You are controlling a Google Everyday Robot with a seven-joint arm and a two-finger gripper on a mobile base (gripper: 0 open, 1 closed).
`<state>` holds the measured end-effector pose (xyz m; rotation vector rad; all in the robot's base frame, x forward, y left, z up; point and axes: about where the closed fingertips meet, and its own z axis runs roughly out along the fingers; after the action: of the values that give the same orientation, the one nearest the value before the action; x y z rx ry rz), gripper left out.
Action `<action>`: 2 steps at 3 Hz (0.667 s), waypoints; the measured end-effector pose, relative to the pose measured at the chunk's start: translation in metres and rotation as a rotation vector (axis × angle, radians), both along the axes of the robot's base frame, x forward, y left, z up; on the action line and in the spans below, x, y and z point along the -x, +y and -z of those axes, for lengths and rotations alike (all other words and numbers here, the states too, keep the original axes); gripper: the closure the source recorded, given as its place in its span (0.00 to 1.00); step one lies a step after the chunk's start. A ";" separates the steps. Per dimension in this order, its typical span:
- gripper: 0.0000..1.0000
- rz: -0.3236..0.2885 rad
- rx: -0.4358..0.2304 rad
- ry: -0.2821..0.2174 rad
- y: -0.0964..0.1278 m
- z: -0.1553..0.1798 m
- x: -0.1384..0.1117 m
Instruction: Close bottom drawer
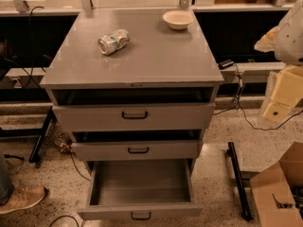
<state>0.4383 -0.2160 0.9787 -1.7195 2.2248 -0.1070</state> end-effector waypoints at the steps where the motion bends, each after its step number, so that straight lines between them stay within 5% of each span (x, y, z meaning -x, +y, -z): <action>1: 0.00 0.000 0.000 0.000 0.000 0.000 0.000; 2: 0.00 0.053 -0.014 0.025 -0.003 0.017 0.001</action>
Offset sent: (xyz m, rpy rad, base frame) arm -0.0020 -0.0082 -0.0480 0.0359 0.0834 -0.1332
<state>0.4376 -0.2189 0.9618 -1.6638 2.2838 -0.0827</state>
